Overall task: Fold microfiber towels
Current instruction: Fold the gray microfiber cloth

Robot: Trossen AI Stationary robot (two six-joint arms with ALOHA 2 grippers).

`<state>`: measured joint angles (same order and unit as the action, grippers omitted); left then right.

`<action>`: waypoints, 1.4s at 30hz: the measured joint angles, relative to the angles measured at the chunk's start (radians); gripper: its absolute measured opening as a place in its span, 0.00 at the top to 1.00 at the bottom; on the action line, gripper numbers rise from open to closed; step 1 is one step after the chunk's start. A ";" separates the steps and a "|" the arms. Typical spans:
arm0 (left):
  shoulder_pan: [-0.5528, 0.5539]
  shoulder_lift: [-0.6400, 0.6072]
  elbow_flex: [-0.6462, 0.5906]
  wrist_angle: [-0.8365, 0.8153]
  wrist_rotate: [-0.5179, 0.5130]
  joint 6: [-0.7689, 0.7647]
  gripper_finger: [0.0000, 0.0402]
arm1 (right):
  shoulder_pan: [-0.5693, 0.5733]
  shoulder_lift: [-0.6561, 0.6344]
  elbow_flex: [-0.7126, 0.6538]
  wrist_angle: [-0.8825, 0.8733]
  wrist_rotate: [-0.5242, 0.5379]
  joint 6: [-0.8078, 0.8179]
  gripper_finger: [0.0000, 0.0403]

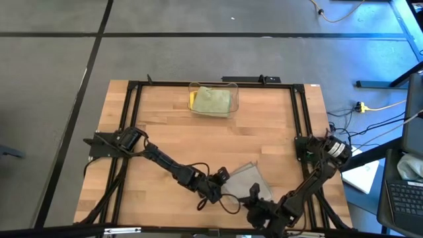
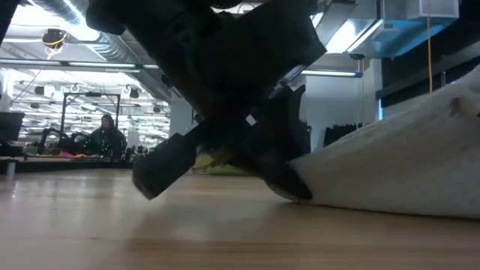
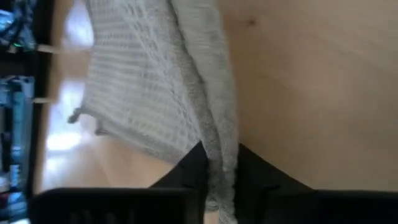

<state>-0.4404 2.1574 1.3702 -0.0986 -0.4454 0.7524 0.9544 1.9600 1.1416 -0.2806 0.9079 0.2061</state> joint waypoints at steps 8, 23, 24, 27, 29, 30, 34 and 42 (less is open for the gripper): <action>0.034 -0.001 0.114 0.023 -0.018 0.020 0.98 | 0.054 -0.085 0.000 -0.155 0.019 0.152 0.93; 0.087 -0.001 0.233 -0.107 -0.186 0.028 1.00 | 0.056 -0.097 -0.004 -0.498 0.104 0.156 0.96; 0.087 -0.001 0.232 -0.114 -0.218 0.028 1.00 | 0.044 -0.097 -0.004 -0.526 0.114 0.155 0.96; 0.096 -0.011 0.232 -0.154 -0.326 0.028 1.00 | 0.006 -0.097 -0.004 -0.618 0.134 0.153 0.95; 0.110 -0.014 0.233 -0.168 -0.401 0.023 1.00 | -0.021 -0.097 -0.004 -0.686 0.180 0.155 0.94; 0.116 -0.018 0.233 -0.190 -0.433 0.018 1.00 | -0.036 -0.097 -0.004 -0.719 0.213 0.152 0.94; 0.145 -0.031 0.233 -0.264 -0.516 -0.039 1.00 | -0.109 -0.097 -0.005 -0.836 0.339 0.154 0.95; 0.155 -0.051 0.234 -0.474 -0.627 -0.220 1.00 | -0.239 -0.102 -0.005 -0.969 0.498 0.224 0.94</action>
<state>-0.2857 2.1063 1.6039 -0.5730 -1.0721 0.5319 0.7155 1.8581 1.1367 -1.2494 1.4059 0.4304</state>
